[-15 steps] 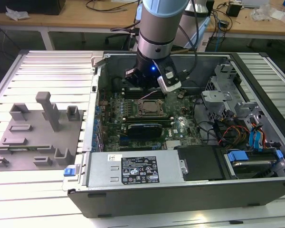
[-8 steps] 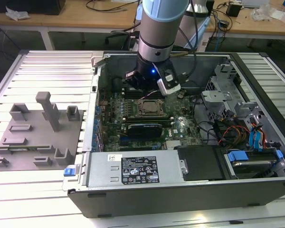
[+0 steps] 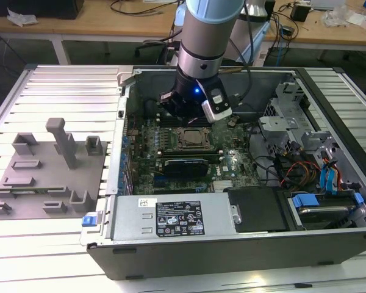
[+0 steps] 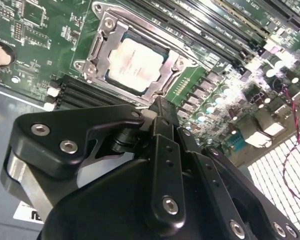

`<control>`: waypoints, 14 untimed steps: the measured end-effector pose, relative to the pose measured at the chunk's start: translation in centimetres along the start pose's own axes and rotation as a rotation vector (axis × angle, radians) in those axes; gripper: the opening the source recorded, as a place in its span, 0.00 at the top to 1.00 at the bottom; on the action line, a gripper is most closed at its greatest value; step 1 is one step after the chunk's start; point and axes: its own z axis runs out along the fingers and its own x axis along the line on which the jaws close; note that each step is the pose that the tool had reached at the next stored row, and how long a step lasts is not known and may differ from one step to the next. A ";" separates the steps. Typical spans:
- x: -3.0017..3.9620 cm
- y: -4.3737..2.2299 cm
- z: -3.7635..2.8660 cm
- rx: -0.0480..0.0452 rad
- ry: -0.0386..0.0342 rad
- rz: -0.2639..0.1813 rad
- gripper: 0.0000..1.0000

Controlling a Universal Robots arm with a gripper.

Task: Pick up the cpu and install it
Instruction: 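Install the first cpu locking lever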

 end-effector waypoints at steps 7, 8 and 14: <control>0.30 0.05 0.13 0.0070 -0.0686 -0.012 0.89; 0.30 0.05 0.13 0.0071 -0.0687 -0.012 0.89; 0.31 0.34 0.21 0.0072 -0.0687 -0.011 0.89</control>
